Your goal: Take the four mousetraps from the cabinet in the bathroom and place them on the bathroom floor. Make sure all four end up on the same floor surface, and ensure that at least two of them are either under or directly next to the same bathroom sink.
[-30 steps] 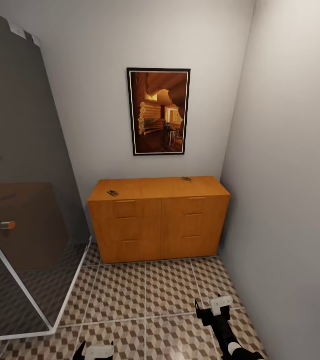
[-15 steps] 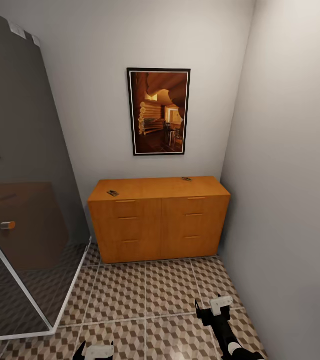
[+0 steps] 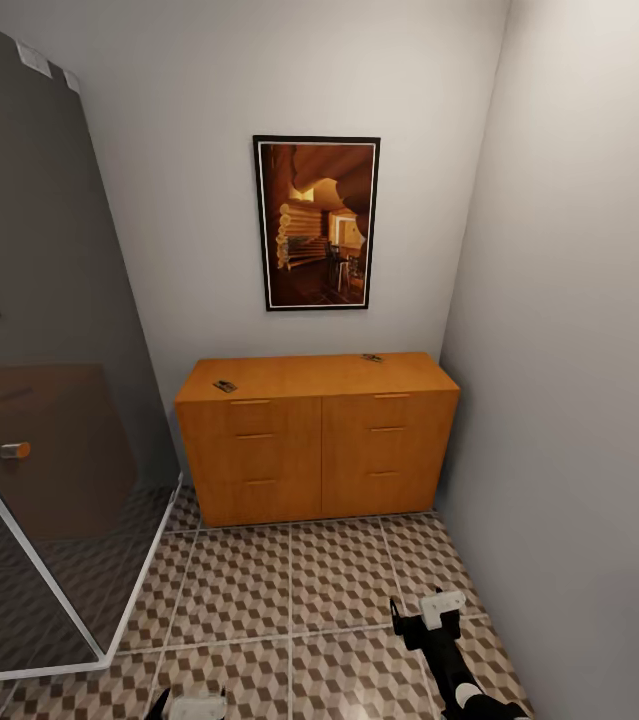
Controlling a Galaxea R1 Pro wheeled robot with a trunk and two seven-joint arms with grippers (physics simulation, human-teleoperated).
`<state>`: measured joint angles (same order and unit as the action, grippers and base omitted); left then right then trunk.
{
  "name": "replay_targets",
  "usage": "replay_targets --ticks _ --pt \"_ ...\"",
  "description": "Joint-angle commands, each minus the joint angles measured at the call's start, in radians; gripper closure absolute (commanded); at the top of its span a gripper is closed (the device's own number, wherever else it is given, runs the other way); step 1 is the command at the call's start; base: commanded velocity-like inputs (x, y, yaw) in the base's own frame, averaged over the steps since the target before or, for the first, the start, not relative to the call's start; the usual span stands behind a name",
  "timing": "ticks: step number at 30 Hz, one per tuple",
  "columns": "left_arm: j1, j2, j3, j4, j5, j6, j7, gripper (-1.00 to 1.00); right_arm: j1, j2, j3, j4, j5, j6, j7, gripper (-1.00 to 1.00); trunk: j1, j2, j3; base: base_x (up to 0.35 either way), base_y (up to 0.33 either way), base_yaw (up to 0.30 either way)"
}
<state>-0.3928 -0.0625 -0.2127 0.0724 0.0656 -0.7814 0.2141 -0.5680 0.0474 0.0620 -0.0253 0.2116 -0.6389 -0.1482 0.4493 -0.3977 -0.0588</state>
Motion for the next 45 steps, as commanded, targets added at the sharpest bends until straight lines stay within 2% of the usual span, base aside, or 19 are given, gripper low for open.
replay_targets --ticks 1,6,8,11,12,14,19,22,25,34,45 --pt "0.000 -0.001 -0.009 0.004 0.006 -0.006 0.002 -1.00 -0.001 -0.001 0.005 -0.001 0.007 0.001 -0.011 -1.00 0.001 -0.002 -0.002 0.000 0.000 0.000" --pt "0.009 -0.001 -0.009 0.004 0.006 -0.006 0.002 -1.00 -0.001 -0.004 0.003 -0.061 0.008 0.115 -0.017 -1.00 0.001 -0.002 -0.002 0.000 0.000 0.000" --pt "0.010 -0.001 -0.009 0.004 0.006 -0.006 0.002 -1.00 -0.001 -0.005 0.003 -0.136 0.008 0.196 -0.019 -1.00 0.001 -0.002 -0.002 0.000 0.000 0.000" --pt "0.012 -0.001 -0.009 0.004 0.006 -0.006 0.002 -1.00 -0.001 -0.006 0.002 -0.291 0.008 0.342 -0.020 -1.00 0.001 -0.002 -0.002 0.000 0.000 0.000" --pt "0.012 -0.001 -0.008 0.004 0.006 -0.006 0.002 -1.00 -0.001 -0.006 0.002 -0.322 0.008 0.370 -0.020 -1.00 0.001 -0.002 -0.002 0.000 0.000 0.000" --pt "0.012 0.000 -0.008 0.004 0.006 -0.006 0.002 -1.00 -0.001 -0.006 0.002 -0.447 0.008 0.479 -0.020 -1.00 0.001 -0.002 -0.002 0.000 0.000 0.000" --pt "0.013 0.000 -0.008 0.004 0.006 -0.006 0.002 -1.00 -0.001 -0.006 0.001 -0.667 0.008 0.667 -0.020 -1.00 0.001 -0.002 -0.002 0.000 0.000 0.000" --pt "0.013 0.000 -0.008 0.004 0.006 -0.006 0.002 -1.00 -0.003 -0.006 0.001 -0.830 0.008 0.825 -0.018 -1.00 0.001 -0.002 -0.002 0.000 0.000 0.000" --pt "0.014 0.000 -0.008 0.004 0.006 -0.006 0.002 -1.00 -0.007 -0.006 0.001 -0.909 0.008 0.922 -0.017 -1.00 0.001 -0.002 -0.002 0.020 0.000 0.000" --pt "0.014 0.000 -0.008 0.003 0.006 -0.006 0.002 -1.00 -0.019 -0.006 0.001 -1.049 0.007 1.067 -0.014 -1.00 0.001 -0.002 -0.002 0.240 0.000 0.000" --pt "0.014 0.000 -0.008 0.004 0.006 -0.006 0.002 -1.00 -0.020 -0.006 0.002 -1.073 0.004 1.103 -0.009 -1.00 0.001 -0.002 -0.002 0.330 0.000 0.000"
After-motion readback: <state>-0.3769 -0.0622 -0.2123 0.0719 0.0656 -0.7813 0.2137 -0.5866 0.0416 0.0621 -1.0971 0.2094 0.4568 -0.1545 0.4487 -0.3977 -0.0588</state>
